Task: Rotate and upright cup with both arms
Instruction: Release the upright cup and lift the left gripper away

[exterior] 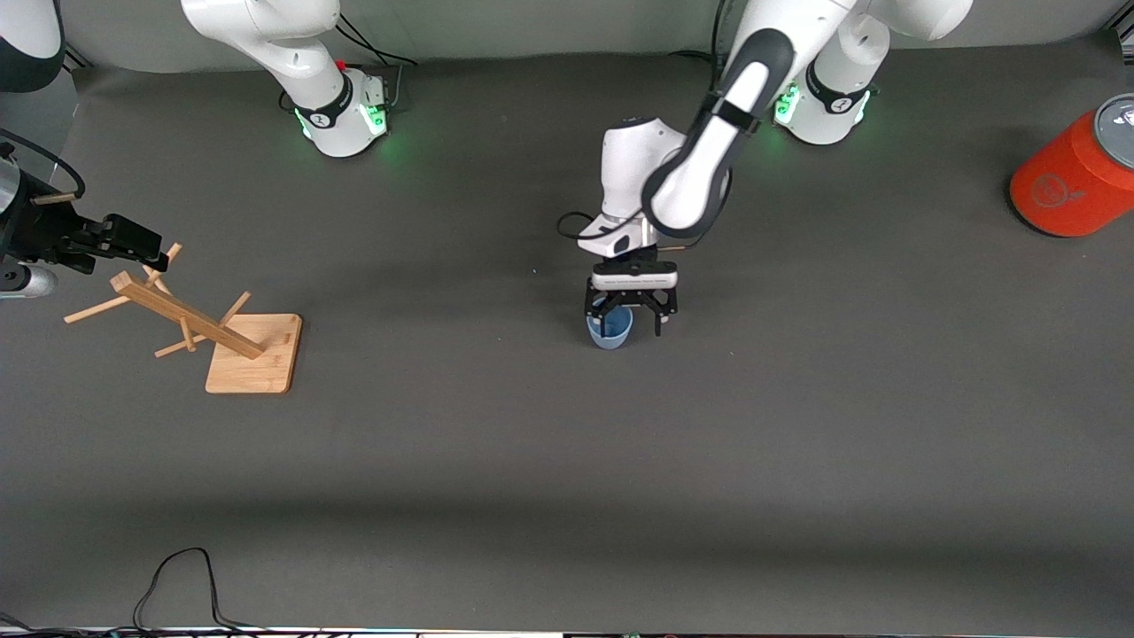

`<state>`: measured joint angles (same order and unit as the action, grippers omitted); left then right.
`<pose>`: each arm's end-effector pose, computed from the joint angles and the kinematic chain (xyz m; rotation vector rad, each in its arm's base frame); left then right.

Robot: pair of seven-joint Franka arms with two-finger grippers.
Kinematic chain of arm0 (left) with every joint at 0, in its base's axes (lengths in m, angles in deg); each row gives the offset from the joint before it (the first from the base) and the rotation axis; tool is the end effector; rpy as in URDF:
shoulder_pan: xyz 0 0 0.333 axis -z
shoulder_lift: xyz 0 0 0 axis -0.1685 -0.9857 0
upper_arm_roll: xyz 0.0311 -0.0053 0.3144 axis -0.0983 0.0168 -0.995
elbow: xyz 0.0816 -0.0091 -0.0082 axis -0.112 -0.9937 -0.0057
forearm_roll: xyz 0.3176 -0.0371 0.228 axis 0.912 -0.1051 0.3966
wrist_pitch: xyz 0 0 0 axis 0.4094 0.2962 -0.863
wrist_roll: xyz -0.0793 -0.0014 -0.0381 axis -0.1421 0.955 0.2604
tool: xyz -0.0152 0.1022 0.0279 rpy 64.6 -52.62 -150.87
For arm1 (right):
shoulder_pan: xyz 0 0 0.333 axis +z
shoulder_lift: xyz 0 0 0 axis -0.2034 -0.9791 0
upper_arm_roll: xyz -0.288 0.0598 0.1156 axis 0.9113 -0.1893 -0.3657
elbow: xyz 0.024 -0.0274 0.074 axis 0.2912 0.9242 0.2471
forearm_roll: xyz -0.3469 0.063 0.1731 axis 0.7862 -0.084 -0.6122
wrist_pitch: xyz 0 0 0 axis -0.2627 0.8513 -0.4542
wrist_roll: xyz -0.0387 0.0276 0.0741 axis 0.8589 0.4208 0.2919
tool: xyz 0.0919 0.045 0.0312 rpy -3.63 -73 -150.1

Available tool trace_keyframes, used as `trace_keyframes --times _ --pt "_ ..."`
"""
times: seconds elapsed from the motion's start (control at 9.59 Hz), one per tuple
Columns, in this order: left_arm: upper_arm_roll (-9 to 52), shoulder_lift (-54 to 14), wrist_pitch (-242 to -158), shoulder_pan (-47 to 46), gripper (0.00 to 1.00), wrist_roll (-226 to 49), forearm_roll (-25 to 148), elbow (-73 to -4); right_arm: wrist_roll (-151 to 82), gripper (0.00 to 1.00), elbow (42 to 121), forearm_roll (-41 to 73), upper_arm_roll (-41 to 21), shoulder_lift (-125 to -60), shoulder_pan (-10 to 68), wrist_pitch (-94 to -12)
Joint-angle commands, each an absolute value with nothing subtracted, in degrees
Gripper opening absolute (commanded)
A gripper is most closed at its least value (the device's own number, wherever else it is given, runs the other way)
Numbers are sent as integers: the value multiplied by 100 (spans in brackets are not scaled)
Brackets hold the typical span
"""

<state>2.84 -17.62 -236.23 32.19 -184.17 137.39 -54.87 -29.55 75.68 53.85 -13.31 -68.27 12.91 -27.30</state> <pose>0.4399 -0.4266 0.2598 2.9663 0.0661 1.0169 0.5511 -0.0100 0.6049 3.1312 -0.0222 -0.0708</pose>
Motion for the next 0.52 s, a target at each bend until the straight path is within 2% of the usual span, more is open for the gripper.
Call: trace_keyframes --times 0.0,0.21,0.42 --pt "320 -1537 -23618 3012 100 -16957 12594 -5396 -3008 100 7510 5283 -1285 -6846 1323 -2756" --pt "311 -1415 -23261 2915 100 -15183 10953 -5046 -3008 100 7510 5283 -1285 -6846 1323 -2756" --pt "302 -1335 -22270 2836 100 -13450 9466 -4292 -3008 100 7510 5284 -1285 -6846 1323 -2764"
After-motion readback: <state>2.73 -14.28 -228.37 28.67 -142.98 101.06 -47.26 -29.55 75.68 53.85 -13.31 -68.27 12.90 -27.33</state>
